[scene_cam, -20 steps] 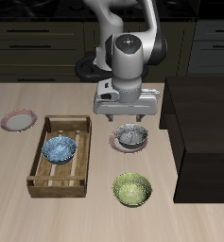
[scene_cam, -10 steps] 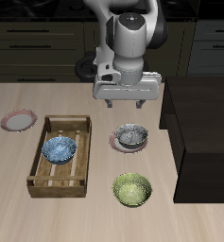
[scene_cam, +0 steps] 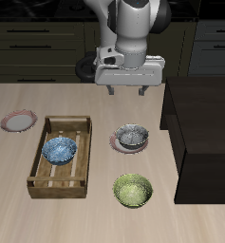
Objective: Place the black bowl onto the plate that is in the table center and place the green bowl onto the plate that is next to the blue bowl
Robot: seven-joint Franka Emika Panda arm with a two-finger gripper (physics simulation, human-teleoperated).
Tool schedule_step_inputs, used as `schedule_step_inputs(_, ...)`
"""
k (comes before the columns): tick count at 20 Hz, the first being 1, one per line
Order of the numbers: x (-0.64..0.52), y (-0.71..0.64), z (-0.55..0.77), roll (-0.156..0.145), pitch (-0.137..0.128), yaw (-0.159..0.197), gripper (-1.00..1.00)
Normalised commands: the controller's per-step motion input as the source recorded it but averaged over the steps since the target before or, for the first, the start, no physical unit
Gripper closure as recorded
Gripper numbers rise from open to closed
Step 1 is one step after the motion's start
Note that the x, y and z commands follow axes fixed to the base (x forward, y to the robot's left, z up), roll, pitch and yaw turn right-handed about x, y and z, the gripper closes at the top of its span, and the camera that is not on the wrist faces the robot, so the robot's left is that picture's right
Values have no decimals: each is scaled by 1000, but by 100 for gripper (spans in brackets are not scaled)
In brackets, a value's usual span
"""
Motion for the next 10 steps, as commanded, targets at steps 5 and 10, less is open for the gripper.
schedule_step_inputs(5,65,15,116,-6,-3,34,-100)
schedule_step_inputs(10,293,-55,116,-28,22,-12,-100)
